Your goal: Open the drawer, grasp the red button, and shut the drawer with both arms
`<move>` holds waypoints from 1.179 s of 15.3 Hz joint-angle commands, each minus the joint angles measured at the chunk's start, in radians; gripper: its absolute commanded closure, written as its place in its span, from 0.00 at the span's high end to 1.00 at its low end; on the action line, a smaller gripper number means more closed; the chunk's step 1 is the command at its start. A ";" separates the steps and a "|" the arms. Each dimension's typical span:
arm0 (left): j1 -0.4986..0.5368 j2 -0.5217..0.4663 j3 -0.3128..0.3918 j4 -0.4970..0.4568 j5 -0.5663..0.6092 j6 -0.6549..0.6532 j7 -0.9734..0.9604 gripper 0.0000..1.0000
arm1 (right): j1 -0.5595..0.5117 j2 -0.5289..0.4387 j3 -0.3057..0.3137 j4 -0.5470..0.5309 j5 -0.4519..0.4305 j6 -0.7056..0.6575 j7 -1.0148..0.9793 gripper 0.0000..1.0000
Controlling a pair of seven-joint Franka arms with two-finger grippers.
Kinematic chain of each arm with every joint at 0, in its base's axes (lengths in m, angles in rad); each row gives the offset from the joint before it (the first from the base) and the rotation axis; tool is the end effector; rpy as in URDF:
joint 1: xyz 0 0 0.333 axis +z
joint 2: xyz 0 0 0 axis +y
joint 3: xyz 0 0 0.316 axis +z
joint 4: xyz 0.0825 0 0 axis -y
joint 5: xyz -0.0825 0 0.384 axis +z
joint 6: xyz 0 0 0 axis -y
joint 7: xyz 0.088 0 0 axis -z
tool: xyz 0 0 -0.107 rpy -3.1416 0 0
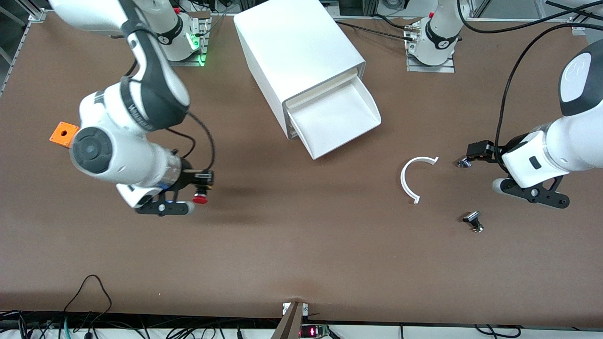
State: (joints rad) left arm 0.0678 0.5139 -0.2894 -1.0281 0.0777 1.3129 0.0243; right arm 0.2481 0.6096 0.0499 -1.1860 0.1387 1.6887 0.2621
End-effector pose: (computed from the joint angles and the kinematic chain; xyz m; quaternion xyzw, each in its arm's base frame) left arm 0.6622 -0.0838 0.5458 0.9883 -0.1058 -0.1076 0.0230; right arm 0.6847 0.2147 0.4256 -0.9952 -0.0024 0.0736 0.0649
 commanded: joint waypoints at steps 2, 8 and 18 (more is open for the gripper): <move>-0.022 0.006 -0.010 0.019 0.022 -0.029 -0.089 1.00 | -0.088 -0.028 0.013 -0.196 -0.025 0.124 -0.139 0.00; -0.057 0.005 -0.011 0.022 0.013 -0.066 -0.328 1.00 | -0.121 -0.001 -0.018 -0.423 -0.096 0.371 -0.156 0.00; -0.037 -0.033 -0.002 -0.093 0.027 0.147 -0.305 0.99 | -0.139 0.067 -0.022 -0.465 -0.087 0.494 -0.158 0.70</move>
State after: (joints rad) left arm 0.0297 0.5233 -0.2854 -1.0429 0.0777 1.3856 -0.2902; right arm 0.1194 0.6761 0.0222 -1.6463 0.0539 2.1708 0.1046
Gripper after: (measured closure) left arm 0.004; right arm 0.595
